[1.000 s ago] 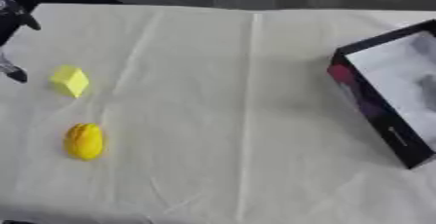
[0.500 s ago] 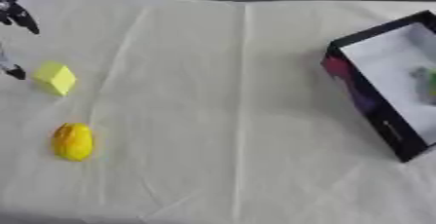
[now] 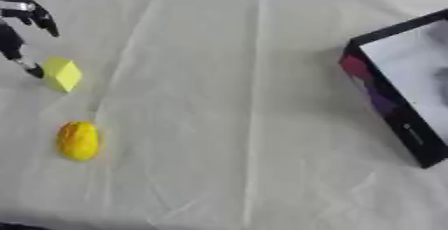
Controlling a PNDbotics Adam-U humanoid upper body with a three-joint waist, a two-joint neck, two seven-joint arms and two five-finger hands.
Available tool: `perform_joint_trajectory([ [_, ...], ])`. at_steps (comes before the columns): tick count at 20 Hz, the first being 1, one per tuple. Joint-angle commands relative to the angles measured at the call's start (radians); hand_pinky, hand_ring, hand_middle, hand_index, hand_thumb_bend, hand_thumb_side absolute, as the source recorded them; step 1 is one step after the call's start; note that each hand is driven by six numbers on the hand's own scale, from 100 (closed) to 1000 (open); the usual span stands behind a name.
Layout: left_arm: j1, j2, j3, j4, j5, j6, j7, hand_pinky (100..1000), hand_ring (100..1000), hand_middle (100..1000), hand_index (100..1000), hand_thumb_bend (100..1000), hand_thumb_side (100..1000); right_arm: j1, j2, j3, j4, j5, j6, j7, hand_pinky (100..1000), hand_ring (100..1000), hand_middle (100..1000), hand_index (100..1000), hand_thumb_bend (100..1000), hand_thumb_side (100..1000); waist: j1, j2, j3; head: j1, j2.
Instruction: Pick up the objects with one hand, pass them to the other hand, and then place them into the box on the other side of the table.
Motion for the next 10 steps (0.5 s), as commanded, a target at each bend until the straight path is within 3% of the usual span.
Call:
perform_joint_trajectory([
  [1,-0.024,0.022,0.012,-0.001,-0.029,-0.010,0.009,927,877,760,723,715,100,-0.005,-0.032,-0.024,-0.008,-0.012,0.006,-0.010,1000,941,953,1000,100,593,-0.012,0.003,-0.004,0.012,-0.002],
  [10,-0.012,0.004,0.011,0.038,-0.130,-0.047,0.091,928,876,760,731,687,100,0.005,-0.017,-0.022,-0.003,0.026,0.006,-0.013,1000,936,949,1000,100,601,-0.015,0.013,-0.015,0.053,-0.004],
])
